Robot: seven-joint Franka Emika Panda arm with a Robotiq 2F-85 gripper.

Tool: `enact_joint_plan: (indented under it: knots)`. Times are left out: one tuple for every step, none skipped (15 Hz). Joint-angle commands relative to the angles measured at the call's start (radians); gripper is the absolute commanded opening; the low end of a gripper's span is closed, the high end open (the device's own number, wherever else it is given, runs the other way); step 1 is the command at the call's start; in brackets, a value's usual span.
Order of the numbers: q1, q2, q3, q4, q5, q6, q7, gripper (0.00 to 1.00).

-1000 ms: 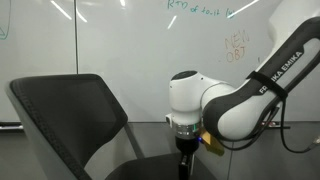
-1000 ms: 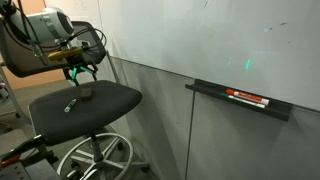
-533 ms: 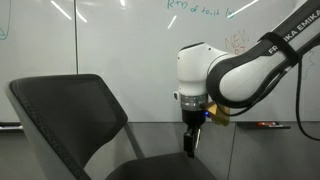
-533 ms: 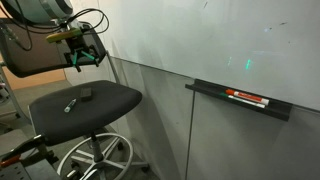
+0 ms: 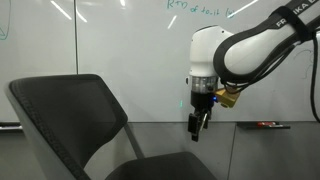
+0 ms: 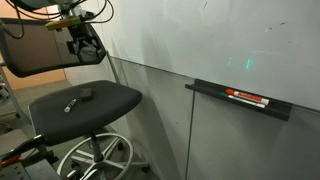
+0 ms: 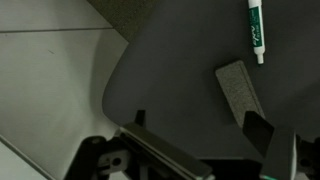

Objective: Use the eraser from the seat to wipe the whiteboard.

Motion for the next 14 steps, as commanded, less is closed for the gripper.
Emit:
enact_joint_plan:
  knots:
    - [-0.028, -0.078, 0.024, -0.018, 0.139, -0.083, 0.002, 1.0]
    - [-0.03, -0.088, 0.025, -0.018, 0.163, -0.103, 0.01, 1.0]
    - [-0.03, -0.039, 0.024, -0.001, 0.111, -0.067, 0.001, 1.0]
    - [-0.032, -0.05, 0.025, -0.002, 0.131, -0.083, 0.001, 1.0]
    - [-0.033, -0.058, 0.026, -0.004, 0.138, -0.09, 0.002, 1.0]
    - [-0.033, -0.062, 0.027, -0.005, 0.142, -0.092, 0.003, 1.0]
    - [-0.034, -0.063, 0.027, -0.006, 0.144, -0.093, 0.003, 1.0]
    - [-0.034, -0.063, 0.027, -0.007, 0.144, -0.094, 0.004, 1.0]
    - [-0.034, -0.063, 0.027, -0.008, 0.144, -0.094, 0.004, 1.0]
    - [-0.034, -0.063, 0.027, -0.008, 0.144, -0.094, 0.004, 1.0]
    - [-0.034, -0.063, 0.027, -0.008, 0.144, -0.094, 0.005, 1.0]
    - [-0.034, -0.063, 0.027, -0.008, 0.144, -0.094, 0.005, 1.0]
    - [-0.034, -0.063, 0.027, -0.008, 0.144, -0.095, 0.005, 1.0]
    - [-0.034, -0.063, 0.027, -0.008, 0.144, -0.095, 0.005, 1.0]
